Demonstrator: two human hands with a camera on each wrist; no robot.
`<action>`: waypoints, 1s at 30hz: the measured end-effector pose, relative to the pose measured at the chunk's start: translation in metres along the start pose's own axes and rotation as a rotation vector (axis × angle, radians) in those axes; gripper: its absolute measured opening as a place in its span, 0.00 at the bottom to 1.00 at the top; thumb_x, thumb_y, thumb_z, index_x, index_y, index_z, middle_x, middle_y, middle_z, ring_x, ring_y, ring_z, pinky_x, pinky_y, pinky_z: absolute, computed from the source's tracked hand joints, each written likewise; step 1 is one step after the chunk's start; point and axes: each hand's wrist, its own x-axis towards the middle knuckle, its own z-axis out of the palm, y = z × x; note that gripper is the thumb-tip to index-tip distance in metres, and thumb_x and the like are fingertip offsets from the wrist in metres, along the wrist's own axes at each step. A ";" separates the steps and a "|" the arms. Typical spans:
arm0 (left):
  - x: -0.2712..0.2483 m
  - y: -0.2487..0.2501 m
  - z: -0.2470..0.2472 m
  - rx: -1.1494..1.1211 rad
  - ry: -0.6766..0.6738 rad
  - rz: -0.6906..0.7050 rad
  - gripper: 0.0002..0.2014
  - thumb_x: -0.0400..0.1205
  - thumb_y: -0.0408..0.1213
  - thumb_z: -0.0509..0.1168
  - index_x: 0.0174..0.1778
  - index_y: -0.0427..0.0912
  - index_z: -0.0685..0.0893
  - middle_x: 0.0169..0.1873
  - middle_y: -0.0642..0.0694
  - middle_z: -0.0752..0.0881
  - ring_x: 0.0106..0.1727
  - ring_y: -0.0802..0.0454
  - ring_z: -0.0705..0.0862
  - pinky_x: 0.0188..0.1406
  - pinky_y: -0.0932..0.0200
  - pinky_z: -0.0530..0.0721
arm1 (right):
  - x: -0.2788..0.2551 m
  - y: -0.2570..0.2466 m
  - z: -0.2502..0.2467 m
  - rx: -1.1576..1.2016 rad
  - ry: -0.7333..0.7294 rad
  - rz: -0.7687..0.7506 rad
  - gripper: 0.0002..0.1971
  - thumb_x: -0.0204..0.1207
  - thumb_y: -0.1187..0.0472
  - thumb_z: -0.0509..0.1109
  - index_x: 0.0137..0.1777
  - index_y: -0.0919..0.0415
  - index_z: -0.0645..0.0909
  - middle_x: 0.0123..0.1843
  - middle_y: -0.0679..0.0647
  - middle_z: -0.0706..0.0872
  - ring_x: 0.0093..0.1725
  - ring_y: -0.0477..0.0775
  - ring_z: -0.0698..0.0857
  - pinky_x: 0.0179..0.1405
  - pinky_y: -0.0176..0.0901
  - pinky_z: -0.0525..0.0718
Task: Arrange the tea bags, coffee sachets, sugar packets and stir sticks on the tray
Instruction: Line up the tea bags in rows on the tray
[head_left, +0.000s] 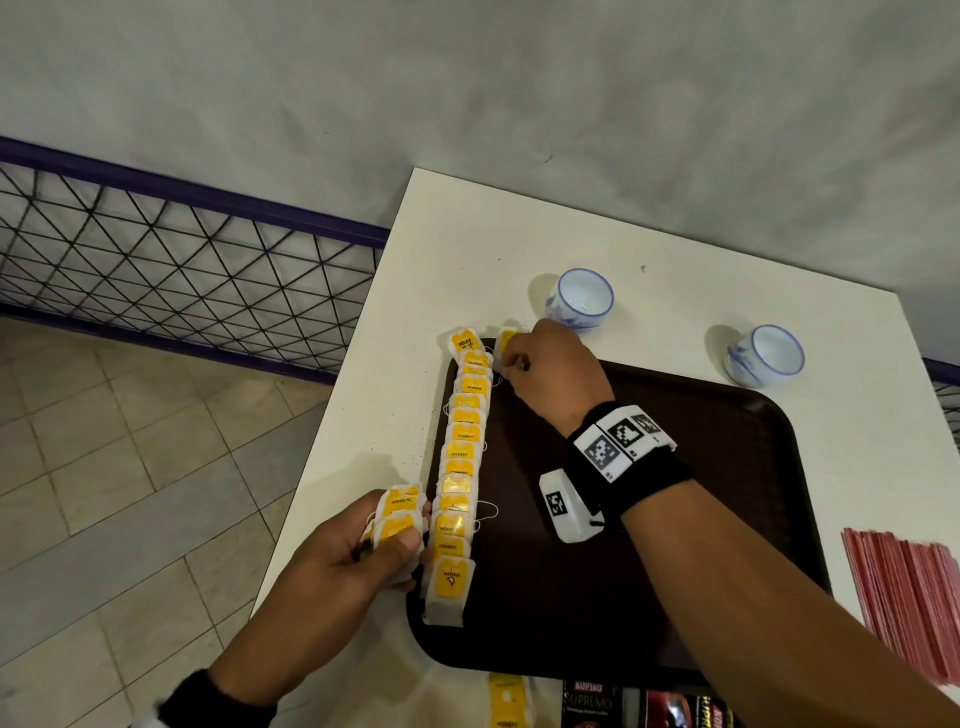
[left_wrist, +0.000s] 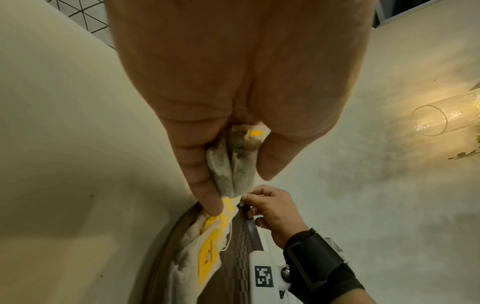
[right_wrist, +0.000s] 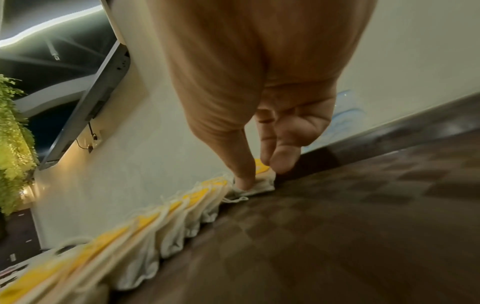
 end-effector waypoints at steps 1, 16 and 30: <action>0.000 0.000 0.000 0.003 0.000 0.001 0.17 0.78 0.46 0.67 0.61 0.49 0.88 0.53 0.48 0.93 0.55 0.49 0.92 0.47 0.57 0.91 | 0.000 0.001 0.000 -0.005 -0.014 0.008 0.10 0.82 0.59 0.66 0.55 0.57 0.88 0.50 0.58 0.79 0.52 0.63 0.82 0.45 0.51 0.79; -0.002 0.001 0.000 -0.006 -0.001 -0.014 0.16 0.79 0.46 0.67 0.62 0.50 0.88 0.54 0.50 0.93 0.57 0.49 0.91 0.51 0.53 0.92 | 0.061 -0.032 -0.026 -0.022 -0.215 -0.156 0.12 0.81 0.58 0.69 0.62 0.51 0.87 0.53 0.50 0.73 0.57 0.53 0.78 0.58 0.47 0.77; -0.003 0.004 0.002 -0.032 0.014 -0.025 0.11 0.83 0.38 0.67 0.59 0.50 0.90 0.52 0.48 0.93 0.55 0.48 0.92 0.47 0.56 0.91 | 0.075 -0.032 -0.027 -0.138 -0.245 -0.166 0.10 0.79 0.66 0.66 0.52 0.64 0.89 0.57 0.56 0.88 0.57 0.58 0.85 0.44 0.41 0.73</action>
